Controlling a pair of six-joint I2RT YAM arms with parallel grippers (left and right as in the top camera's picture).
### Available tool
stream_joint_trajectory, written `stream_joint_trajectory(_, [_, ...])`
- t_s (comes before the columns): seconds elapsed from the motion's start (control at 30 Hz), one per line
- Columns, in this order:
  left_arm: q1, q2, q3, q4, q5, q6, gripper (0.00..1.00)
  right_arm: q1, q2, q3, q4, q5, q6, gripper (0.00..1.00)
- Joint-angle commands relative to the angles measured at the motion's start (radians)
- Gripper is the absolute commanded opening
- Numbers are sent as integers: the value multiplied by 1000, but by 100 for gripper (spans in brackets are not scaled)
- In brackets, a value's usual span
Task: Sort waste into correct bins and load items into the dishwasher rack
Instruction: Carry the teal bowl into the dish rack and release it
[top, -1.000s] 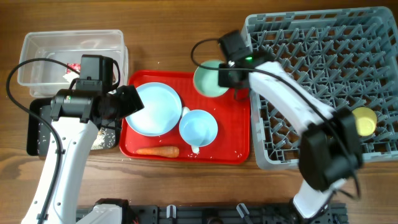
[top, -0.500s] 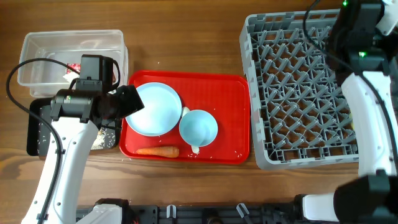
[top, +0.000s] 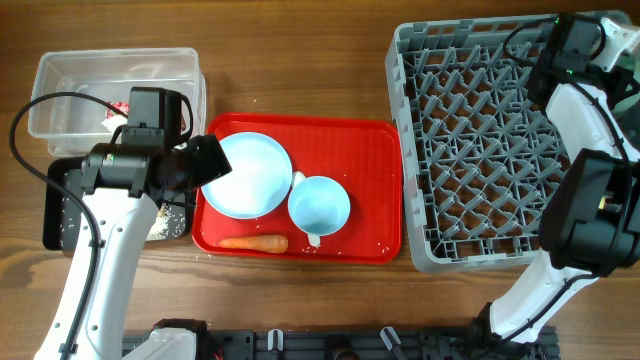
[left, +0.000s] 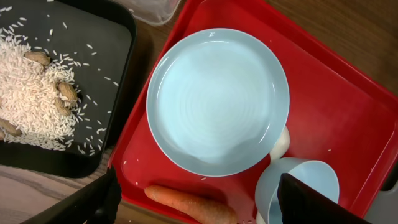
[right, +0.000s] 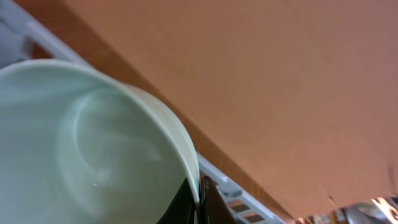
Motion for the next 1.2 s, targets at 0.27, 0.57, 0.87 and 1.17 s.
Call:
stream_joint_trajectory(0.27, [6, -9, 4, 2, -10, -13, 82, 79, 13, -4, -179, -208, 163, 9])
stream_joint_trajectory(0.57, [6, -9, 4, 2, -10, -12, 86, 100, -49, -4, -415, -490, 166, 39])
stream_joint_trajectory(0.87, [6, -9, 4, 3, -10, -12, 89, 150, -478, -4, -529, -1275, 77, 63])
stream_joint_trajectory(1.17, [6, -9, 4, 2, -10, -12, 90, 617, -274, -4, -794, -1450, 109, 66])
